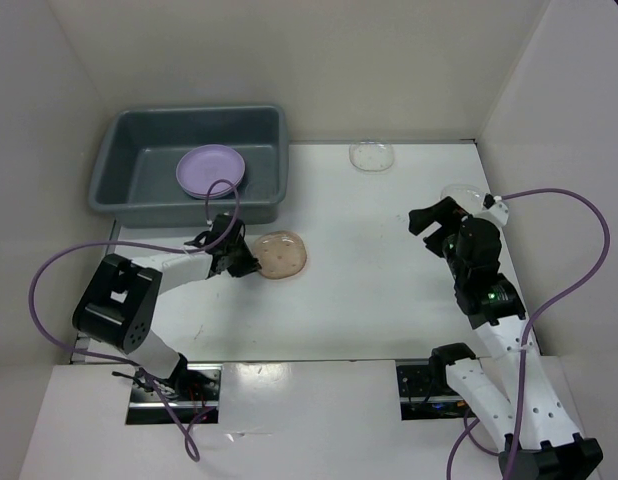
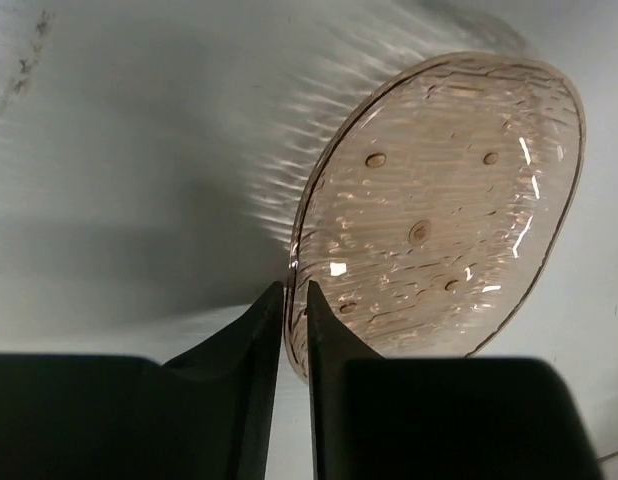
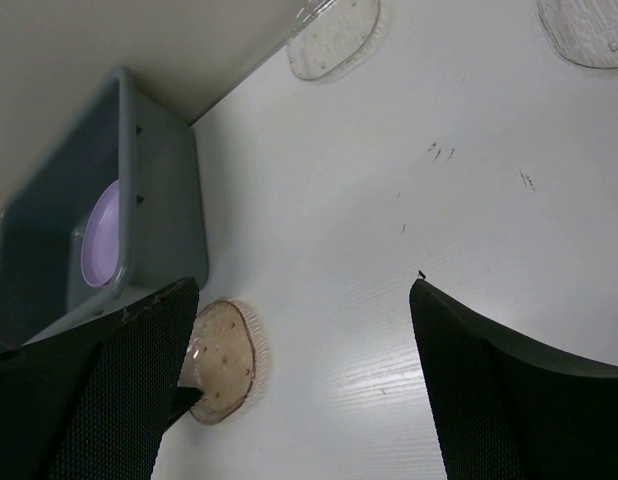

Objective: Place the mixed dishes into the plastic bin

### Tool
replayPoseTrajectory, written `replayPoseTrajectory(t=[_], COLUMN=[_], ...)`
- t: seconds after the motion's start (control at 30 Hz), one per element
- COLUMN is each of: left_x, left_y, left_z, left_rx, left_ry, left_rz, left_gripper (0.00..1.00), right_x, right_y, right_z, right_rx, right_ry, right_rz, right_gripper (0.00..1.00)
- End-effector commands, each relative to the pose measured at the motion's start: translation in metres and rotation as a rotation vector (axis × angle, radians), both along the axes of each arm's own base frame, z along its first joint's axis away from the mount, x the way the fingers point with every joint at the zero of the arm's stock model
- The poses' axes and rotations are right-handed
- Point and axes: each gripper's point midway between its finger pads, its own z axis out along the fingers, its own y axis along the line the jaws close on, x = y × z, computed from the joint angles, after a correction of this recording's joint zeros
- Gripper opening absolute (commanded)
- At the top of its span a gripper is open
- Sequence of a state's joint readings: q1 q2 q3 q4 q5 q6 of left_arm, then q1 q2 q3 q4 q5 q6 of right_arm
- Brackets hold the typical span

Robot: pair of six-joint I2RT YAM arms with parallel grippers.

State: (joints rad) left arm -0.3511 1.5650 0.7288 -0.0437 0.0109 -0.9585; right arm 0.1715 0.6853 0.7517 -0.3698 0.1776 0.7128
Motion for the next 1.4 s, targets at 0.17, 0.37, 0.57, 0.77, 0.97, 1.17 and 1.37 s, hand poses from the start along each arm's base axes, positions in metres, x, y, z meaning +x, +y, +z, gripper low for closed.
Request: replayPoseTrajectory(t=[0.17,0.37,0.57,0.77,0.97,1.17,1.37], left_x=[0.02,0.021,0.001,0.069,0.161,0.21,0.226], left_y=[-0.007,-0.037,-0.12,-0.127,-0.021,0.102,0.172], left_z=[0.011,0.059,0.122,0.216,0.243,0.239,0.18], left_rx=[-0.025,-0.075,-0.224,-0.299,-0.104,0.054,0.177], left_ry=[-0.047,-0.09,-0.133,-0.356,-0.483,-0.5,-0.381], left_rz=[0.018,-0.146,-0.505,-0.415,-0.061,0.206,0.366], left_gripper=[0.0,0.0,0.0,0.0,0.0,0.0,0.0], right_x=[0.005,0.009,0.007,-0.004,-0.026,-0.044,-0.046], right_y=[-0.006,-0.007,-0.013,-0.021,-0.032,-0.041,-0.037], right_z=[0.023,0.029,0.053,0.072,0.089,0.086,0.076], right_rx=[-0.011,-0.011,0.005,0.041,0.059,0.057,0.07], right_ry=[-0.055,-0.072,-0.143,-0.221,-0.293,-0.307,-0.276], right_rz=[-0.029,-0.04,-0.074,-0.115,-0.159,-0.192,-0.176], right_gripper=[0.91,0.91,0.91,0.91,0.94,0.99,0.99])
